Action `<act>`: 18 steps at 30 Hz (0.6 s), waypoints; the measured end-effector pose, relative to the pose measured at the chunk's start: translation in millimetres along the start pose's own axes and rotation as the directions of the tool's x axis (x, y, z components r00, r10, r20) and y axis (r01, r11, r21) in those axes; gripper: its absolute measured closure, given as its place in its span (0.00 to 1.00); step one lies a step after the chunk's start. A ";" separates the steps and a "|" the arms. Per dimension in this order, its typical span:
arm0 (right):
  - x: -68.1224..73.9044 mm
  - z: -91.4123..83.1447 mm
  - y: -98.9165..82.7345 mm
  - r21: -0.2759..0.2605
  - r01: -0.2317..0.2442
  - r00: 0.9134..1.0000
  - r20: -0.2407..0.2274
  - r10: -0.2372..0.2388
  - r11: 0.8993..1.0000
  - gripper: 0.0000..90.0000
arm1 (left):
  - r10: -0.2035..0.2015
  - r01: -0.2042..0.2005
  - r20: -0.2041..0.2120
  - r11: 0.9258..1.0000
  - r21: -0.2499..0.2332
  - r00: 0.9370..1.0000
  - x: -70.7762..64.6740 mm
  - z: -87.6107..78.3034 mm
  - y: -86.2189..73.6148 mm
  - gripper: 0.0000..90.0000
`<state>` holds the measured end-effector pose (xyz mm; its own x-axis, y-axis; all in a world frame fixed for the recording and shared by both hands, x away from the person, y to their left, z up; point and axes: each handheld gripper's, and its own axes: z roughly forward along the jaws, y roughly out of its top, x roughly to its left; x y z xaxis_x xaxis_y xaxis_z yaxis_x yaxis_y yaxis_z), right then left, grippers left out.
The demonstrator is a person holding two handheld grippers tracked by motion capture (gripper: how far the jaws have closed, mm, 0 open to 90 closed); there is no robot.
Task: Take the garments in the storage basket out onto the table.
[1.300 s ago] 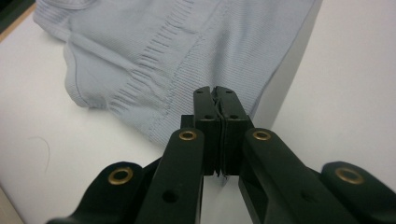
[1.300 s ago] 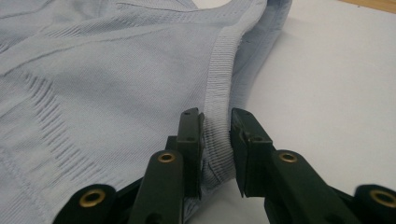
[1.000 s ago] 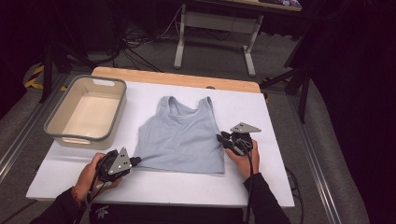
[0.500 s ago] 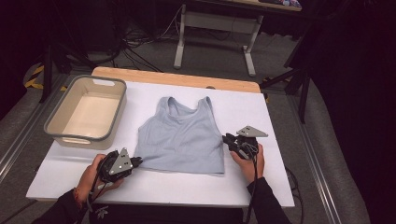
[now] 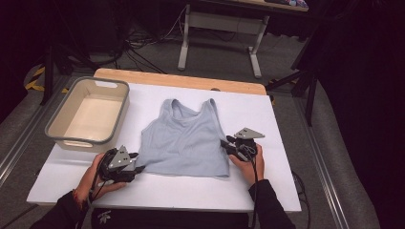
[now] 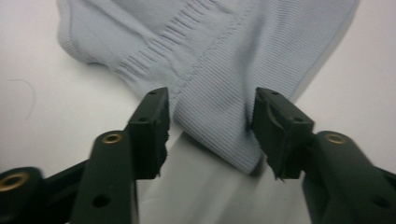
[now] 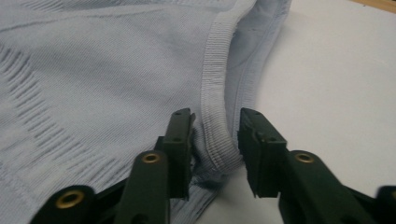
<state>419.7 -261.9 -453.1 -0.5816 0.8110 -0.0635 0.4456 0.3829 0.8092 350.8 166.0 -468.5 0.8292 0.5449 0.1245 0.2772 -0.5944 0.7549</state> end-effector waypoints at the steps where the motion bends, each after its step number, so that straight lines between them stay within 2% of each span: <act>1: 0.1 0.4 0.0 0.004 0.003 1.000 0.001 -0.003 1.000 0.76 | -0.001 0.001 0.007 1.000 0.005 1.000 0.5 0.1 0.5 0.56; 2: -0.1 0.8 0.0 0.010 0.005 1.000 0.001 -0.005 1.000 0.79 | -0.007 0.007 0.031 1.000 0.008 1.000 1.3 0.7 1.0 0.60; 4: -0.1 1.5 -0.4 0.023 0.009 1.000 0.004 -0.009 1.000 0.84 | -0.010 0.009 0.043 1.000 0.011 0.999 1.9 1.0 1.3 0.69; 7: 1.0 0.8 -0.1 0.030 0.015 1.000 0.007 -0.015 0.999 0.87 | 0.006 -0.007 0.035 1.000 0.022 0.999 -0.5 1.5 3.3 0.84; 8: 1.4 0.5 -0.1 0.032 0.017 1.000 0.008 -0.017 0.999 0.87 | 0.018 -0.019 0.021 0.999 0.033 1.000 -2.1 1.4 4.4 0.90; 11: 1.5 -1.8 0.6 0.027 0.017 1.000 0.011 -0.017 0.999 0.88 | 0.035 -0.035 0.010 0.999 0.038 0.999 -3.8 2.3 6.0 0.94; 16: 0.7 -9.0 2.1 0.022 -0.006 1.000 0.014 0.006 1.000 0.88 | 0.021 -0.021 0.002 0.999 0.031 1.000 -4.9 2.1 5.5 0.94; 18: 1.0 -10.9 3.5 0.019 0.000 1.000 0.019 -0.001 1.000 0.88 | 0.027 -0.027 0.002 0.999 0.027 1.000 -4.9 2.2 5.9 0.95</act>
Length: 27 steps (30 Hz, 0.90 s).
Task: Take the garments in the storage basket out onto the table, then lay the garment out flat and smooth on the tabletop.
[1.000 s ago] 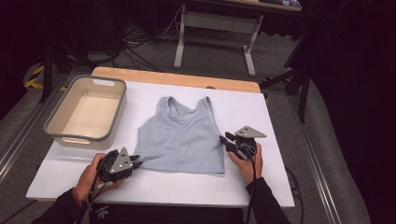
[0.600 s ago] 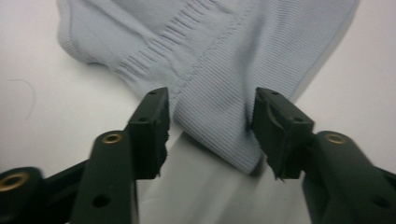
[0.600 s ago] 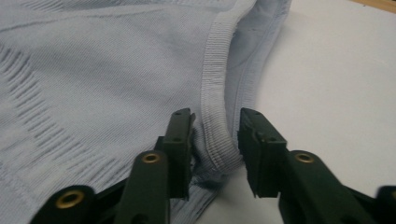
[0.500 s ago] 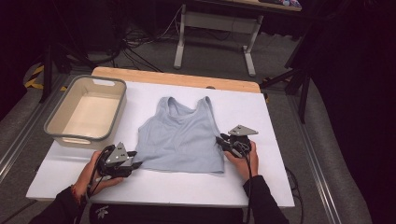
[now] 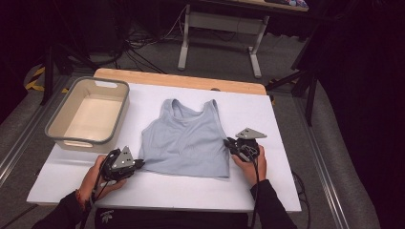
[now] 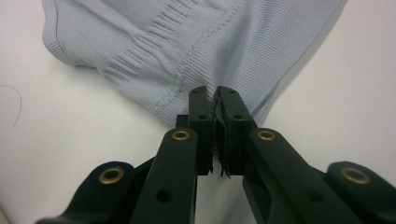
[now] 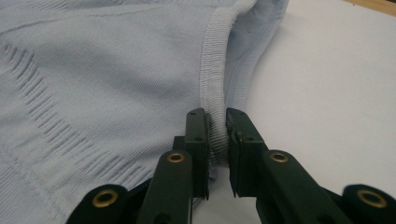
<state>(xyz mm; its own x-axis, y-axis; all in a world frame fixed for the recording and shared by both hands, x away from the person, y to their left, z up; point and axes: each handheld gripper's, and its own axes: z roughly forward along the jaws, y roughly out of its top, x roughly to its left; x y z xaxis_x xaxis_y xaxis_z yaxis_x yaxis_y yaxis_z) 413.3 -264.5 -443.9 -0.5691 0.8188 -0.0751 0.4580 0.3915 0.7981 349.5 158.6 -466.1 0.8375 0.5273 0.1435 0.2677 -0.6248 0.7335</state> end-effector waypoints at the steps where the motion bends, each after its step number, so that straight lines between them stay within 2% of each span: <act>1: -0.4 -0.4 0.3 -0.001 -0.001 1.000 0.002 0.001 1.000 0.88 | 0.001 -0.001 0.002 1.000 0.000 1.000 0.0 0.2 0.2 0.95; 13: -3.4 -9.9 0.2 -0.021 -0.026 1.000 0.012 0.026 0.999 0.88 | 0.018 -0.018 -0.004 1.000 -0.009 1.000 -3.1 1.4 2.9 0.96; 16: -2.8 -10.5 1.0 -0.015 -0.015 1.000 0.027 0.016 1.000 0.86 | 0.010 -0.010 -0.003 1.000 -0.017 1.000 -4.6 0.4 3.6 0.96; 17: -2.3 -11.7 1.7 -0.014 -0.016 0.999 0.046 0.017 1.000 0.85 | 0.008 -0.008 -0.007 1.000 -0.023 1.000 -4.1 -0.3 4.1 0.95; 19: -2.2 -13.7 2.9 -0.013 -0.006 0.998 0.068 0.007 1.000 0.83 | -0.005 0.005 -0.012 0.999 -0.048 1.000 -3.1 -2.6 5.5 0.89; 21: -2.9 -15.7 4.4 -0.011 0.005 0.995 0.102 -0.004 1.000 0.82 | -0.022 0.022 -0.009 0.997 -0.080 1.000 -2.5 -5.3 6.8 0.78; 22: -3.6 -17.2 5.2 -0.023 0.001 0.995 0.103 0.001 1.000 0.82 | -0.016 0.016 -0.002 0.995 -0.095 1.000 -2.9 -6.5 7.2 0.76; 25: -2.7 -22.4 8.4 -0.060 0.009 0.994 0.108 -0.002 0.998 0.83 | 0.003 -0.005 -0.023 0.995 -0.103 1.000 -4.8 -7.8 10.2 0.75; 27: -0.5 -25.2 10.6 -0.091 0.026 0.996 0.091 -0.017 0.996 0.81 | 0.001 -0.004 -0.029 0.993 -0.114 1.000 -4.1 -6.5 14.9 0.76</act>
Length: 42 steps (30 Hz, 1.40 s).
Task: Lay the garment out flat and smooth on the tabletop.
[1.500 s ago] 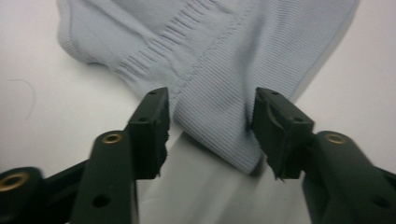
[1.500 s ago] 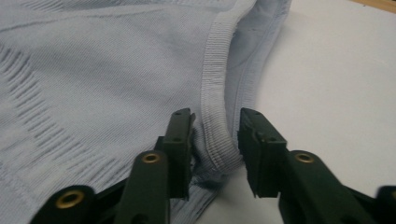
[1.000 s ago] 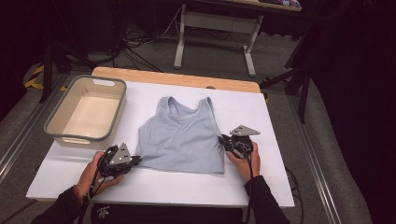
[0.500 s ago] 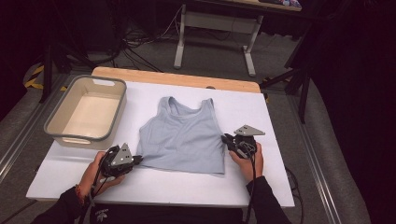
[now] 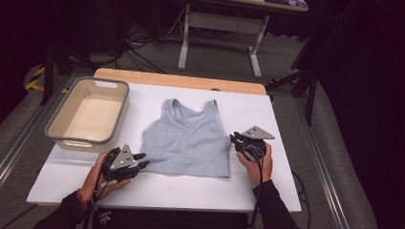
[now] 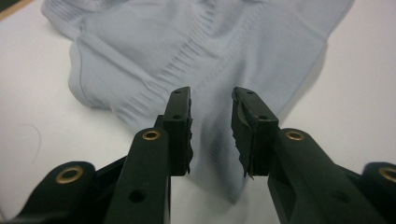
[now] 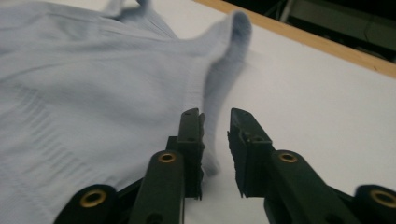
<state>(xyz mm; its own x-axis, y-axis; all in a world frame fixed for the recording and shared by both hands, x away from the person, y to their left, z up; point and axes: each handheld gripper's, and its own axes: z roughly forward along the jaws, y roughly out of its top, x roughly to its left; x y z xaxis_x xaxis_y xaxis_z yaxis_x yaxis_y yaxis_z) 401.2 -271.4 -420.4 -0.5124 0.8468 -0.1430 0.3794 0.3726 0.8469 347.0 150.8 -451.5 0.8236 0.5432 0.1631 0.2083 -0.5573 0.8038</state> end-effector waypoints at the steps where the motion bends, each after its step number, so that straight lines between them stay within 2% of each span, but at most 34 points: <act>1: 1.5 -1.1 1.7 -0.019 0.015 1.000 -0.022 -0.016 1.000 0.82 | -0.001 0.001 -0.005 1.000 -0.007 1.000 1.6 1.8 4.1 0.76; 3: 4.9 -1.7 5.8 -0.040 0.032 0.999 -0.028 -0.033 0.999 0.82 | 0.003 -0.004 -0.006 1.000 -0.023 1.000 4.6 6.6 16.0 0.76; 5: 7.4 0.5 10.6 -0.059 0.039 0.998 -0.047 -0.042 0.997 0.85 | 0.026 -0.026 -0.025 0.999 -0.029 0.999 7.1 13.6 29.8 0.77; 7: 10.5 5.6 16.1 -0.059 0.058 0.996 -0.062 -0.062 0.997 0.90 | 0.034 -0.035 -0.017 0.998 -0.050 0.999 11.0 21.6 44.4 0.81; 10: 13.3 16.5 25.5 -0.050 0.074 0.991 -0.104 -0.079 0.996 0.94 | 0.038 -0.038 -0.003 0.998 -0.041 0.999 19.7 40.0 66.8 0.82; 12: 15.1 26.3 33.0 -0.026 0.098 0.988 -0.115 -0.100 0.995 0.94 | 0.044 -0.044 0.012 0.999 -0.014 0.999 27.5 55.2 80.3 0.83; 15: 15.7 43.2 44.8 0.010 0.134 0.984 -0.116 -0.132 0.991 0.93 | 0.059 -0.059 -0.006 0.997 0.044 0.998 40.7 79.3 96.5 0.81; 18: 11.5 59.9 48.9 0.063 0.148 0.983 -0.120 -0.139 0.987 0.93 | 0.035 -0.033 -0.012 0.995 0.096 0.999 56.7 104.0 106.3 0.80; 19: 8.2 67.3 48.5 0.083 0.146 0.984 -0.120 -0.135 0.986 0.94 | 0.026 -0.025 -0.010 0.992 0.121 1.000 61.7 111.4 107.6 0.80; 21: 3.1 76.1 45.9 0.107 0.124 0.985 -0.130 -0.109 0.987 0.93 | 0.036 -0.030 -0.031 0.987 0.159 0.999 68.4 123.7 107.3 0.80; 23: -1.3 83.6 41.3 0.138 0.114 0.988 -0.124 -0.097 0.984 0.93 | -0.003 0.006 -0.015 0.983 0.181 1.000 76.6 135.2 103.6 0.80; 25: -4.6 88.4 35.9 0.171 0.108 0.989 -0.120 -0.088 0.979 0.92 | -0.025 0.029 -0.021 0.981 0.190 0.999 81.3 143.4 99.7 0.80; 27: -7.2 90.5 31.1 0.190 0.086 0.990 -0.129 -0.062 0.978 0.92 | -0.011 0.018 -0.033 0.978 0.209 0.999 81.8 150.4 97.0 0.78; 29: -7.4 90.8 28.0 0.201 0.087 0.989 -0.133 -0.061 0.976 0.92 | 0.008 0.000 -0.036 0.974 0.228 0.999 81.6 154.8 95.6 0.78; 32: -2.9 92.6 23.1 0.215 0.117 0.988 -0.122 -0.092 0.970 0.92 | 0.002 0.007 -0.044 0.975 0.222 0.999 83.4 157.5 94.8 0.78; 34: -1.6 92.2 22.2 0.210 0.119 0.989 -0.112 -0.097 0.970 0.92 | -0.020 0.029 -0.045 0.976 0.217 0.999 85.7 158.2 94.8 0.77; 38: -0.2 90.3 22.0 0.208 0.125 0.989 -0.102 -0.105 0.970 0.91 | -0.021 0.033 -0.060 0.979 0.202 0.998 84.1 153.7 95.5 0.74; 42: -3.0 83.1 22.7 0.170 0.094 0.993 -0.089 -0.079 0.981 0.89 | -0.031 0.039 -0.050 0.987 0.155 0.998 83.8 140.0 98.8 0.74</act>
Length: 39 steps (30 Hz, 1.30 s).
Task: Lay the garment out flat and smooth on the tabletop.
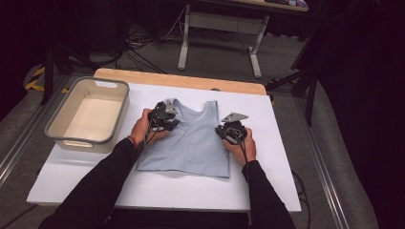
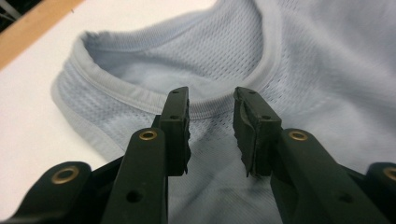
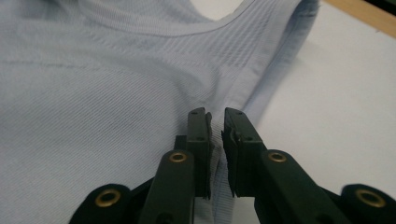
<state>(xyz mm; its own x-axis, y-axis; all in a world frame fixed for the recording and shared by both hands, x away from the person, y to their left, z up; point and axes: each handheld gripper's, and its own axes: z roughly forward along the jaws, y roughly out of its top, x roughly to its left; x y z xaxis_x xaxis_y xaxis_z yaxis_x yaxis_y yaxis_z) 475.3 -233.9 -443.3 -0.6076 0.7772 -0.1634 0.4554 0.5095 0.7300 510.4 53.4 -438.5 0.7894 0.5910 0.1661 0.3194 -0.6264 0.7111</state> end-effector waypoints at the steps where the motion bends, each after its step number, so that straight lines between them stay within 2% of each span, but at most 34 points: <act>1: -0.3 -2.7 -0.1 -0.015 -0.006 1.000 0.006 0.007 1.000 0.89 | 0.002 -0.002 0.002 1.000 -0.014 1.000 -0.4 -3.9 0.5 0.74; 6: 4.1 -20.1 -0.6 -0.083 -0.008 0.999 0.042 0.011 0.996 0.91 | 0.016 -0.016 -0.001 0.997 -0.078 1.000 -7.1 -24.9 0.1 0.74; 8: 7.4 -26.4 -1.1 -0.102 -0.003 0.999 0.040 0.007 0.995 0.95 | 0.040 -0.038 0.013 0.995 -0.087 0.999 -12.7 -30.9 -3.7 0.79; 10: 12.1 -32.3 -2.5 -0.122 -0.003 1.000 0.026 0.007 0.993 0.98 | 0.058 -0.055 0.027 0.995 -0.082 0.998 -16.9 -34.7 -7.4 0.88; 12: 16.5 -36.9 -5.0 -0.134 -0.002 1.000 0.009 0.003 0.991 0.98 | 0.084 -0.078 0.060 0.993 -0.091 0.995 -22.2 -40.5 -12.9 0.94; 16: 27.3 -43.4 -11.2 -0.121 0.043 0.999 -0.013 -0.045 0.992 0.98 | 0.114 -0.105 0.082 0.989 -0.106 0.990 -35.3 -52.8 -23.9 0.98; 19: 28.9 -46.3 -16.5 -0.116 0.039 0.999 -0.025 -0.042 0.993 0.98 | 0.151 -0.139 0.104 0.984 -0.109 0.983 -48.8 -59.9 -32.8 0.98; 20: 28.0 -46.9 -19.2 -0.108 0.042 0.999 -0.019 -0.044 0.993 0.98 | 0.151 -0.139 0.104 0.984 -0.109 0.983 -48.8 -59.9 -32.8 0.97; 21: 26.2 -47.2 -22.3 -0.101 0.037 0.999 -0.018 -0.039 0.994 0.98 | 0.176 -0.163 0.123 0.981 -0.104 0.977 -56.3 -63.1 -36.0 0.97; 23: 23.1 -47.5 -26.6 -0.090 0.024 0.999 -0.018 -0.026 0.996 0.98 | 0.190 -0.177 0.131 0.979 -0.104 0.973 -63.2 -66.6 -37.9 0.97; 27: 19.2 -48.9 -34.4 -0.077 0.012 1.000 -0.017 -0.014 0.997 0.98 | 0.229 -0.213 0.166 0.971 -0.110 0.959 -75.1 -68.6 -40.6 0.97; 29: 18.2 -48.9 -37.9 -0.067 0.010 1.000 -0.015 -0.011 0.998 0.98 | 0.241 -0.227 0.181 0.969 -0.098 0.953 -80.6 -65.5 -43.0 0.97; 30: 17.9 -48.8 -39.6 -0.061 0.008 1.000 -0.014 -0.009 0.998 0.98 | 0.241 -0.230 0.181 0.970 -0.082 0.954 -83.4 -63.1 -44.5 0.97; 31: 17.6 -48.9 -41.3 -0.053 0.010 1.000 -0.011 -0.010 0.999 0.98 | 0.252 -0.242 0.183 0.967 -0.076 0.950 -85.1 -60.0 -45.6 0.97; 34: 17.9 -49.4 -47.1 -0.036 0.018 1.000 0.006 -0.018 0.999 0.98 | 0.254 -0.248 0.196 0.967 -0.055 0.947 -88.3 -53.8 -48.6 0.98; 36: 18.2 -49.1 -51.0 -0.020 0.027 1.000 0.014 -0.027 0.999 0.98 | 0.253 -0.248 0.199 0.968 -0.049 0.947 -89.5 -52.6 -49.8 0.98; 39: 17.2 -49.7 -56.1 -0.025 0.012 1.000 0.006 -0.012 1.000 0.98 | 0.258 -0.252 0.204 0.966 -0.055 0.944 -90.4 -51.1 -51.7 0.99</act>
<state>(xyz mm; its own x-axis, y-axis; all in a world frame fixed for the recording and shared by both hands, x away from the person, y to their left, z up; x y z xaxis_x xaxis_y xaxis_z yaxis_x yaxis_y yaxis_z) 407.0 -267.5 -454.1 -0.6092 0.7733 -0.1756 0.4317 0.5091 0.7446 395.7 58.3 -455.4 0.9350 0.2928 0.2003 0.0809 -0.7258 0.6832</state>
